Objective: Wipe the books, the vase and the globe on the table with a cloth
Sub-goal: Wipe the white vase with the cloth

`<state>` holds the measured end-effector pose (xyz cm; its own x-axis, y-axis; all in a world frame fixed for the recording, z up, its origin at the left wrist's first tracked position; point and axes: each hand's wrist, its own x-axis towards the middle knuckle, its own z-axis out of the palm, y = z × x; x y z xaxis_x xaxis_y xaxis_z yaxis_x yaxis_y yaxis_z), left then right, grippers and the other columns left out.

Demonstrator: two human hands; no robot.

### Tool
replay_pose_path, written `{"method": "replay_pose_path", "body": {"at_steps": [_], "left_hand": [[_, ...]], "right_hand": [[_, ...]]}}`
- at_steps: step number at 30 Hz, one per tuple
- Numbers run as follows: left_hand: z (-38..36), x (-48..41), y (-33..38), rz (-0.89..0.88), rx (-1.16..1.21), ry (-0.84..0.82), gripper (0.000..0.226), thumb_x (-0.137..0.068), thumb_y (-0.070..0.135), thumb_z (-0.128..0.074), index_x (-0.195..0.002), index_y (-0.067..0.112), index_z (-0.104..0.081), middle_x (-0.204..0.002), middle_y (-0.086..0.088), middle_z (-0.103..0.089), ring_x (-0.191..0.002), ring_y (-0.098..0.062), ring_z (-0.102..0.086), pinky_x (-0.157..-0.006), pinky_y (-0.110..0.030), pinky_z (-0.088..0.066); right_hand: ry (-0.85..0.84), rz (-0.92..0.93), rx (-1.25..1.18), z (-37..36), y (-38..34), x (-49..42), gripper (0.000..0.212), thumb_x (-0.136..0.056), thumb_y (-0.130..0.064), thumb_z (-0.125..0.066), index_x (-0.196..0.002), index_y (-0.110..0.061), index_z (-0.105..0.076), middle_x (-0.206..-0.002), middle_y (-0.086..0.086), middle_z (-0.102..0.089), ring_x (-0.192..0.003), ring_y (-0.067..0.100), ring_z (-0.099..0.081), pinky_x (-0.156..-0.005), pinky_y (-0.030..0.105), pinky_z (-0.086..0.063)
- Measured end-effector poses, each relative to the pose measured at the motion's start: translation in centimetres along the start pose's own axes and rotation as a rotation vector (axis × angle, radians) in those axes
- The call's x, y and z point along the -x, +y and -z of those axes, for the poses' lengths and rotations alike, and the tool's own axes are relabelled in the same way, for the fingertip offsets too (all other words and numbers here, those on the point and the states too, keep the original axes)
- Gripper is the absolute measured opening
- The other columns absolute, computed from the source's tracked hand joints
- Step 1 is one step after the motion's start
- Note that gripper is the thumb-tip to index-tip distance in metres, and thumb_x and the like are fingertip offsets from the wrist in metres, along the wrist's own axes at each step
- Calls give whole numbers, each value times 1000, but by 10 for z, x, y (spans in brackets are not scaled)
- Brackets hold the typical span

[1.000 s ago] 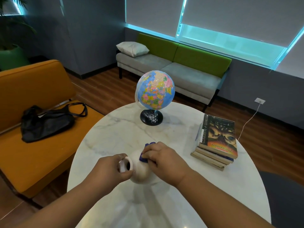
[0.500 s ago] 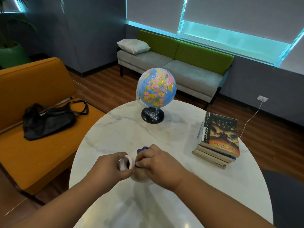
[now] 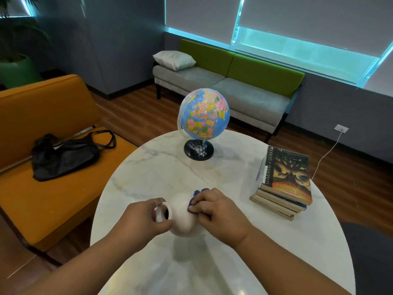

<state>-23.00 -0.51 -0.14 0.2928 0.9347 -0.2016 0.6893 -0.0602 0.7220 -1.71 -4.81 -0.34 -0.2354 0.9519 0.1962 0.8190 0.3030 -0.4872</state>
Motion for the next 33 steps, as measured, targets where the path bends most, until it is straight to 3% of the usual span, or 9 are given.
{"method": "replay_pose_path", "body": {"at_steps": [4, 10, 13, 15, 17, 21, 25, 30, 33], "left_hand": [[-1, -1, 2, 13, 13, 11, 60, -76, 36, -76, -131, 24, -56, -75, 8, -67, -66, -5, -63, -48, -9, -41], [0, -1, 3, 13, 6, 8, 60, -77, 37, -75, -132, 23, -56, -75, 7, -69, -69, -3, -64, -52, -9, -43], [0, 1, -2, 31, 41, 10, 60, -76, 33, -77, -132, 23, -56, -75, 8, -68, -68, -6, -65, -50, -11, -45], [0, 3, -6, 50, 75, 10, 62, -77, 32, -77, -134, 21, -54, -75, 9, -69, -68, -5, -67, -54, -13, -49], [1, 4, -9, 61, 100, 8, 64, -78, 32, -76, -136, 20, -52, -74, 8, -71, -70, -5, -68, -59, -16, -51], [1, 5, -8, 61, 87, 20, 63, -79, 34, -75, -136, 20, -52, -73, 8, -71, -71, -4, -67, -57, -15, -49], [1, 5, -10, 73, 53, 22, 66, -79, 37, -74, -137, 19, -51, -77, 9, -71, -72, -6, -67, -63, -18, -52], [-1, 9, -17, 81, 70, 35, 65, -78, 35, -76, -136, 19, -52, -83, 8, -71, -74, -9, -69, -72, -24, -56], [-2, 9, -16, 76, 61, 38, 64, -78, 36, -76, -135, 20, -53, -83, 9, -70, -75, -8, -69, -68, -19, -54]], "right_hand": [[76, -216, -37, 3, 1, -5, 26, -87, -7, -58, -105, -18, -73, -112, -9, -62, -108, 15, -51, -96, 15, -37], [15, -2, -24, -19, -24, 3, 35, -87, -31, -43, -101, -21, -73, -110, -19, -60, -102, 10, -45, -85, 17, -41], [242, -145, -221, -29, -7, 22, 21, -83, -21, -55, -93, -30, -71, -104, -28, -58, -100, 1, -52, -87, 7, -39], [378, -365, -338, -33, 6, 31, 32, -80, -5, -64, -81, -36, -71, -103, -25, -60, -101, 2, -59, -90, 5, -40], [391, -577, -398, -33, 11, 34, 49, -81, 5, -66, -80, -44, -65, -104, -20, -59, -103, 5, -60, -92, 3, -39], [317, -519, -447, -29, -10, 27, 32, -86, 4, -63, -99, -23, -73, -108, -17, -56, -100, 1, -57, -78, -4, -39], [196, -305, -364, -36, -25, 30, 30, -88, -5, -63, -109, -24, -73, -114, -22, -54, -111, -10, -47, -91, 0, -35], [391, -643, -487, -31, 2, 38, 47, -85, 5, -64, -87, -42, -66, -105, -21, -57, -97, -2, -58, -96, 6, -39], [360, -714, -482, -31, -4, 34, 34, -87, 3, -61, -99, -28, -69, -105, -16, -55, -97, 0, -56, -95, 9, -42]]}}
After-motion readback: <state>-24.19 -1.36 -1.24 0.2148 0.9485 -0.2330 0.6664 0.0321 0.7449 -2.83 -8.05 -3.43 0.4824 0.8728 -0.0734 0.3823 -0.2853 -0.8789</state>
